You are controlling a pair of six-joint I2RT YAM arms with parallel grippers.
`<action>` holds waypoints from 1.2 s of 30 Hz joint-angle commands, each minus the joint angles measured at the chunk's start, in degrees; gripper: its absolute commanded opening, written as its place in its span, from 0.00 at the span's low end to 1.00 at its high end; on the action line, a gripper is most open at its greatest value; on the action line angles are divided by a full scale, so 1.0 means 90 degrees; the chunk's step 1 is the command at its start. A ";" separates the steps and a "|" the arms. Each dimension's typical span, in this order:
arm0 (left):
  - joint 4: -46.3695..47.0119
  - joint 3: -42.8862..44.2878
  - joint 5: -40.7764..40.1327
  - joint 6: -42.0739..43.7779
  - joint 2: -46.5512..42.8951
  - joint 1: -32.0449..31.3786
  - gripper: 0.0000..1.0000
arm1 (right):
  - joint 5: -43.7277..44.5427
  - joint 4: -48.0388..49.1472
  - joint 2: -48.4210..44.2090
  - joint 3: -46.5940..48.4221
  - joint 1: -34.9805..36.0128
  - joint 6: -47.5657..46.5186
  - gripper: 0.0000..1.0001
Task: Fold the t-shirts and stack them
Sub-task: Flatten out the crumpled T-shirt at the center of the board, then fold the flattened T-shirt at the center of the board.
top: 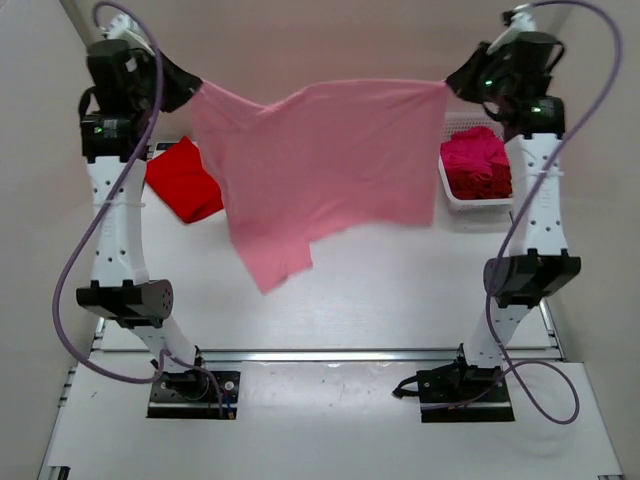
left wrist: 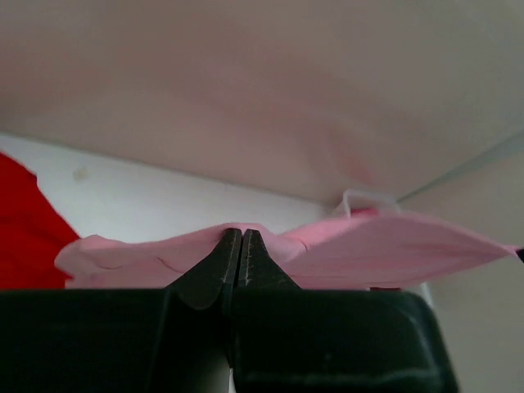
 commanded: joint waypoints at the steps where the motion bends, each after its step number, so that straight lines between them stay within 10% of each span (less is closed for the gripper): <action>1: 0.0447 0.0453 0.0329 -0.0298 -0.0402 0.0289 0.00 | -0.0604 0.0585 -0.0717 0.0293 -0.0596 0.0309 0.00; 7: 0.0563 -0.0949 -0.0313 0.0210 -0.0947 -0.0119 0.00 | -0.0516 0.0136 -0.0961 -0.0973 -0.0442 -0.0140 0.00; 12: 0.1833 -0.5085 -0.0452 0.0366 -0.2909 -0.0209 0.00 | -0.0192 0.1296 -0.2169 -0.4337 -0.0196 -0.0141 0.01; 22: 0.2508 -0.9639 -0.0931 0.0162 -0.5185 -0.0609 0.00 | -0.0194 0.2255 -0.3617 -0.8827 -0.0450 0.0084 0.00; 29: 0.1796 -1.1273 -0.0912 0.0171 -0.6825 -0.0522 0.00 | -0.0360 0.1728 -0.4787 -1.0282 -0.0889 0.0162 0.00; 36: 0.0646 -1.0943 -0.0621 -0.0064 -0.7686 -0.1109 0.00 | -0.1092 0.0675 -0.6359 -1.0733 -0.1505 -0.0160 0.00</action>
